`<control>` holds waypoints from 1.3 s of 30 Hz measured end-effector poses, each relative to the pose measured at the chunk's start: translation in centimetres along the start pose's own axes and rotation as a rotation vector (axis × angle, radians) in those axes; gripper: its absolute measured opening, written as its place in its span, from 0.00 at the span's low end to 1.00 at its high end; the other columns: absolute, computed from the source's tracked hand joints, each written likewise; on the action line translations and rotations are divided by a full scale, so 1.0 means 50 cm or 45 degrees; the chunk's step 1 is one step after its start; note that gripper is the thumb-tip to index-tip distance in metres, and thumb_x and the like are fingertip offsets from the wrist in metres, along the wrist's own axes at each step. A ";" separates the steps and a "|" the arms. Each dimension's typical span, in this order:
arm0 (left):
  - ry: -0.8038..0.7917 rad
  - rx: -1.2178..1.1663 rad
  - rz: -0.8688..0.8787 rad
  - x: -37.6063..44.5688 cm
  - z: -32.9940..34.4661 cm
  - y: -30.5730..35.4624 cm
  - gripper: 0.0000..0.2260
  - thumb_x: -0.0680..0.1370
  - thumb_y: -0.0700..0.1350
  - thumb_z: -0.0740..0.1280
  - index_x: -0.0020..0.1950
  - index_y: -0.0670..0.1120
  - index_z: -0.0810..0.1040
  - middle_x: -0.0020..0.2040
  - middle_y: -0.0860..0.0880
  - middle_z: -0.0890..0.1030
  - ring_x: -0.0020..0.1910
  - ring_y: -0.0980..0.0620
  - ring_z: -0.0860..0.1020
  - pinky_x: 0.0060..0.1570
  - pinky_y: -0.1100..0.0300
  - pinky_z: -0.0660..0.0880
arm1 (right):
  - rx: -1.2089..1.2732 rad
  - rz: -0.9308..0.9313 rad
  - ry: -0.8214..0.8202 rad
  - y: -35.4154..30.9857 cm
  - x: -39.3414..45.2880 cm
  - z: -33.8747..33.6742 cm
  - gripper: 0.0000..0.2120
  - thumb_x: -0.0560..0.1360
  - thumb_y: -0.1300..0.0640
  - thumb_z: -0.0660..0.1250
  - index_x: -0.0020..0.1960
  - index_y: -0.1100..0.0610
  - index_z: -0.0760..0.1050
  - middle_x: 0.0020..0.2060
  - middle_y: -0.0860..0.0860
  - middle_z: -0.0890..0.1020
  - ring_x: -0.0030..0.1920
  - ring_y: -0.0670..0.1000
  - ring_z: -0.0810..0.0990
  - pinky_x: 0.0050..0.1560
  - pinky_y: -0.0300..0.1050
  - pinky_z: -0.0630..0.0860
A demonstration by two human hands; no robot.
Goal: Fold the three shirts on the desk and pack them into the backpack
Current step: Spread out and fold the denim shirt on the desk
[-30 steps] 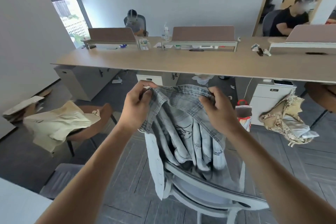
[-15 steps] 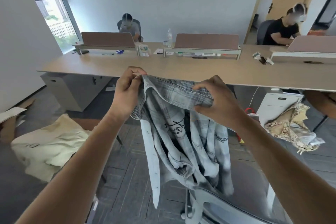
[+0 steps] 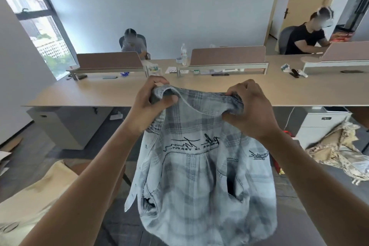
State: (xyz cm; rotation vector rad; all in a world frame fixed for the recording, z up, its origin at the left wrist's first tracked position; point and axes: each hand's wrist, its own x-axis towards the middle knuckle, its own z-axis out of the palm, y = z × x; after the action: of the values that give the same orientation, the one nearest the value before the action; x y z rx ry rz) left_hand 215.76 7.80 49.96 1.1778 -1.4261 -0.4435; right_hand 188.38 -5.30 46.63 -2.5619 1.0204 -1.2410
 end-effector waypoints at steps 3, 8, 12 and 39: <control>-0.020 0.019 0.004 0.097 -0.009 -0.080 0.14 0.77 0.48 0.69 0.59 0.42 0.72 0.44 0.40 0.73 0.36 0.29 0.69 0.33 0.40 0.67 | 0.267 -0.016 0.108 0.061 0.071 0.076 0.13 0.67 0.59 0.76 0.50 0.54 0.80 0.47 0.50 0.78 0.49 0.53 0.77 0.44 0.50 0.77; -0.025 0.019 -0.065 0.268 -0.006 -0.196 0.13 0.78 0.48 0.66 0.58 0.42 0.73 0.41 0.42 0.73 0.30 0.36 0.69 0.29 0.52 0.68 | 0.573 0.136 -0.002 0.169 0.183 0.150 0.12 0.69 0.61 0.79 0.48 0.51 0.80 0.45 0.49 0.81 0.43 0.51 0.80 0.42 0.44 0.74; -0.021 -0.088 -0.147 0.410 0.019 -0.275 0.07 0.77 0.46 0.63 0.53 0.47 0.75 0.46 0.49 0.76 0.43 0.39 0.72 0.41 0.51 0.68 | 0.615 0.175 -0.063 0.247 0.259 0.171 0.09 0.72 0.58 0.78 0.49 0.51 0.81 0.44 0.51 0.83 0.41 0.52 0.82 0.41 0.43 0.74; -0.355 -0.132 0.085 1.266 0.212 -0.689 0.12 0.85 0.37 0.62 0.52 0.56 0.74 0.32 0.54 0.73 0.25 0.54 0.61 0.28 0.60 0.59 | 0.272 0.683 0.616 0.681 0.873 0.354 0.05 0.82 0.53 0.70 0.50 0.53 0.83 0.38 0.43 0.83 0.37 0.41 0.77 0.40 0.37 0.73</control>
State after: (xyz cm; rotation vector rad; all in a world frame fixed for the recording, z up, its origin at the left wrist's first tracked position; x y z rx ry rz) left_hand 231.38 -63.34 51.90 1.0101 -1.6549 -0.6465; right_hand 202.70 -61.50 50.74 -1.6911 1.4370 -1.7060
